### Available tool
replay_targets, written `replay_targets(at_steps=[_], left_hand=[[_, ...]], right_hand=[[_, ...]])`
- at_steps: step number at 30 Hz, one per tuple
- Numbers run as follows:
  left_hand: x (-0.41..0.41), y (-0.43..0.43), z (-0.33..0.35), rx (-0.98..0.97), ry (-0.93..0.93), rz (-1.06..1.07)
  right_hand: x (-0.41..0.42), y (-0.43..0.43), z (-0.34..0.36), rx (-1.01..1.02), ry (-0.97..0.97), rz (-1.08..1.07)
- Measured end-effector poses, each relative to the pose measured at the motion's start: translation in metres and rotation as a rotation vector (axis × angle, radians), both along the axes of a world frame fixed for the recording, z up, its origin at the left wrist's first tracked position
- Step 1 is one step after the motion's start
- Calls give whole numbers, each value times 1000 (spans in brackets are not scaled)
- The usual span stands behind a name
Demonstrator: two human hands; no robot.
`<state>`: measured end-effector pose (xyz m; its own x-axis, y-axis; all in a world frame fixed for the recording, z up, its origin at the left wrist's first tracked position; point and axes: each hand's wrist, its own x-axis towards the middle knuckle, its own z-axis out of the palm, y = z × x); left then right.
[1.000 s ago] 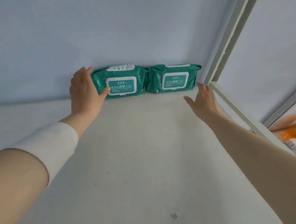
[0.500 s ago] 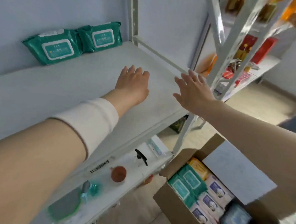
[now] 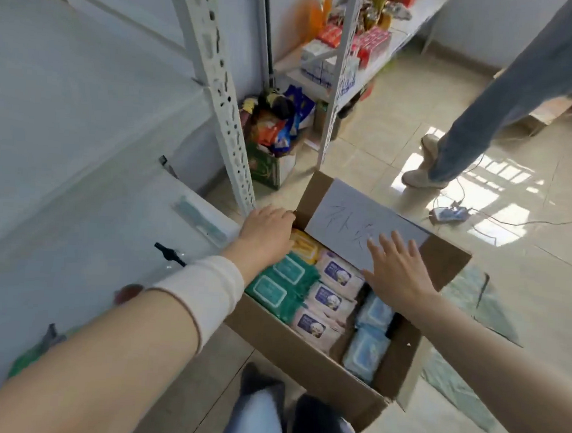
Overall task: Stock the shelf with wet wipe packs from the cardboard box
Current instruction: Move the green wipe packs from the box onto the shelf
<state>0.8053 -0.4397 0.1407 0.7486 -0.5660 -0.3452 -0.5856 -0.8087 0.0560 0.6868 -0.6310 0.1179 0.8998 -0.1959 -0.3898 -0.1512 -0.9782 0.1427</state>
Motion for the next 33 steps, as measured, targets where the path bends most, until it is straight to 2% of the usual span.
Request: replay_targets(at_steps=[7, 12, 16, 20, 22, 25, 29, 33], left_hand=[[9, -5, -110, 182, 214, -43], [47, -12, -206, 227, 317, -95], [92, -23, -285, 287, 297, -202], [120, -31, -347, 352, 181, -413], [123, -34, -366, 399, 152, -460], [128, -39, -377, 392, 157, -465], [135, -46, -375, 365, 246, -437], [140, -46, -370, 164, 453, -202]], right_hand=[[-37, 24, -103, 219, 242, -151], [-36, 62, -200, 505, 341, -442], [-12, 91, -284, 771, 362, -768], [17, 112, -350, 1061, 258, -1069], [26, 123, -369, 1170, 191, -1259], [33, 132, -382, 1205, 123, -1474], [32, 129, -384, 1218, 125, -1467], [33, 124, -379, 1384, 176, -1536]])
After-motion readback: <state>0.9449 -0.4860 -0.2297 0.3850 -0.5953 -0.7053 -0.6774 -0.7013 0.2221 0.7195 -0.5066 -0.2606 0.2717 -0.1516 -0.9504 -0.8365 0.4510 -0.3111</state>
